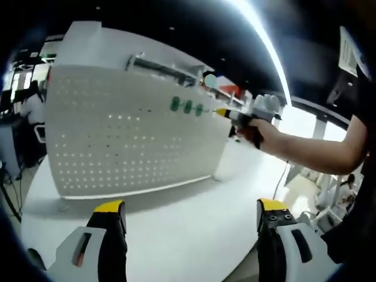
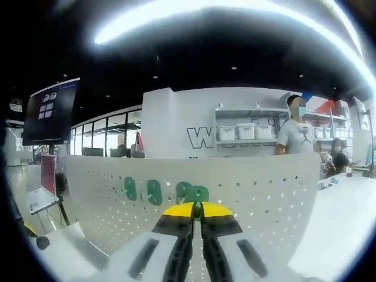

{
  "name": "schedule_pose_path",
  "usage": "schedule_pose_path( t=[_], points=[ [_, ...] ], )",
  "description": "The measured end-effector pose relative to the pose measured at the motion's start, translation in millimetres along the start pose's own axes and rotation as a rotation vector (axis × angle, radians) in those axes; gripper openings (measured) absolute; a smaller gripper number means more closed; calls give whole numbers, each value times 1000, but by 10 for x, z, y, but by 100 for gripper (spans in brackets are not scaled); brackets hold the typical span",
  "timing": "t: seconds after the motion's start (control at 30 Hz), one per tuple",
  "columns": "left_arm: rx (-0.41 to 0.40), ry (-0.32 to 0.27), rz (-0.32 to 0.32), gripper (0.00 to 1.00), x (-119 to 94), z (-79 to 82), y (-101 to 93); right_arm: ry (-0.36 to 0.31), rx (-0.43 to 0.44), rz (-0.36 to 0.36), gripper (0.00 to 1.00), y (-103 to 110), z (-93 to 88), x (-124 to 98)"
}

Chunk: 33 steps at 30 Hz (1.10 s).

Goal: Insert the hook assembly into the mounting plate slot until the hook locks in place.

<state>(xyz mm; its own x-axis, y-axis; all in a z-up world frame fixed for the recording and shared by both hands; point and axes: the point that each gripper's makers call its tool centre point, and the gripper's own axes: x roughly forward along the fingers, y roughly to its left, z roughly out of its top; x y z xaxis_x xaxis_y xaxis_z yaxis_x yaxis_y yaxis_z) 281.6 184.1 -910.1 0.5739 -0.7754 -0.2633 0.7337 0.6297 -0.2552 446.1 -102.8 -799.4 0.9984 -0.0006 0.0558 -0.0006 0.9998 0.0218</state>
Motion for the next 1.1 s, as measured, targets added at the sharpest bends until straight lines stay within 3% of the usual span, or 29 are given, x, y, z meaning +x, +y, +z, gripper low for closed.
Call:
schedule_pose_path(
  t=[0.53, 0.97, 1.1],
  points=[
    [-44, 20, 44, 93, -29, -90, 184, -22, -44, -16, 1, -200, -39, 183],
    [-53, 2, 53, 93, 17, 49, 286, -35, -53, 0, 1, -278, -35, 286],
    [-69, -3, 42, 93, 26, 53, 233, -31, -40, 3, 1, -284, -84, 308]
  ],
)
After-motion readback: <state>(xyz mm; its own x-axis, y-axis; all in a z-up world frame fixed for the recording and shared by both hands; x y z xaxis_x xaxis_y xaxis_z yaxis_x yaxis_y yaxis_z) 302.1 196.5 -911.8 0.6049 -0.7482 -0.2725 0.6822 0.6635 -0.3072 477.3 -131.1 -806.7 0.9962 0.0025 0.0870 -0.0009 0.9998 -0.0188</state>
